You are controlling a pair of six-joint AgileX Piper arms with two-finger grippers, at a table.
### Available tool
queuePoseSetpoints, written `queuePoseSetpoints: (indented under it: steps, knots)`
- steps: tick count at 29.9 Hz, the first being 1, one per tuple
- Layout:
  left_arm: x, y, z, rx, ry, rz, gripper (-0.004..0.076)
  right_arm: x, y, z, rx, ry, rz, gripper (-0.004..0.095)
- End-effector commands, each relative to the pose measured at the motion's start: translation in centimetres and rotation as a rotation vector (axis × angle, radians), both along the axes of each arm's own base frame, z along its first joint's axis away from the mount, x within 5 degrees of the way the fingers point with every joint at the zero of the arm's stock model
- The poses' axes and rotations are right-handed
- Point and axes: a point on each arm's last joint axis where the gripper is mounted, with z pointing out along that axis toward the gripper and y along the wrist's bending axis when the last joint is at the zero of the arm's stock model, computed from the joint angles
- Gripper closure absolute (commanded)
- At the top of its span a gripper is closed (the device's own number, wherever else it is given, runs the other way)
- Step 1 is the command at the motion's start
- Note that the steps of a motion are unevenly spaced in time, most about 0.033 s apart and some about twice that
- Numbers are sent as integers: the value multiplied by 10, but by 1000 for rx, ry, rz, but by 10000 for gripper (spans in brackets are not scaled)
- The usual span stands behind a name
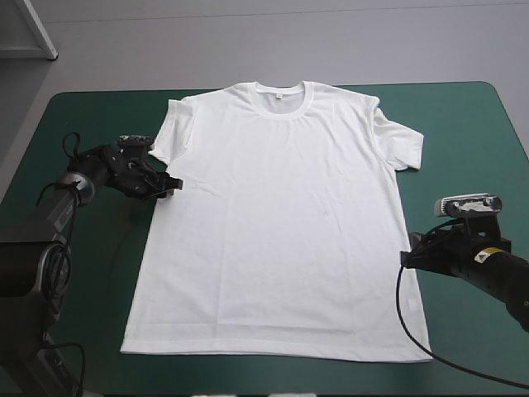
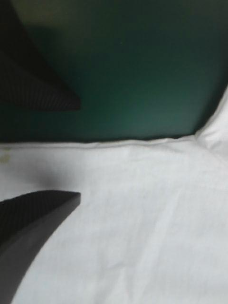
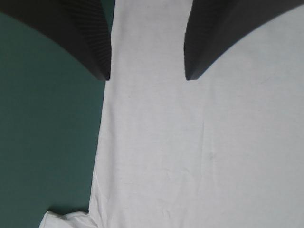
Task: Fold the cloth
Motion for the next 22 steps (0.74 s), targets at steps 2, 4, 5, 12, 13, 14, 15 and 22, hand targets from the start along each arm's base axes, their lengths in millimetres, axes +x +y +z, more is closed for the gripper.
queuePoseSetpoints:
  steps: [2,4,5,12,13,14,15,22]
  knots:
    - [1,-17,15,-16,-46,-39,335,5,-1,16,11,-103,-21,460]
    - [1,-22,11,-10,-36,-56,336,5,-1,16,11,-105,-21,460]
    - [2,-22,10,-10,-30,-57,339,5,-1,17,11,-106,-22,460]
    - [1,-19,6,35,-15,-80,542,5,-1,17,8,-107,-19,460]
    - [1,-19,6,34,-13,-81,627,5,-1,17,7,-108,-19,460]
    - [1,-19,5,34,-11,-81,708,5,-1,17,-1,-111,-13,460]
    - [1,-19,4,36,-9,-84,700,7,-1,16,-12,-108,-5,460]
    - [2,-19,-2,30,7,-82,704,48,-2,2,-17,-19,-19,441]
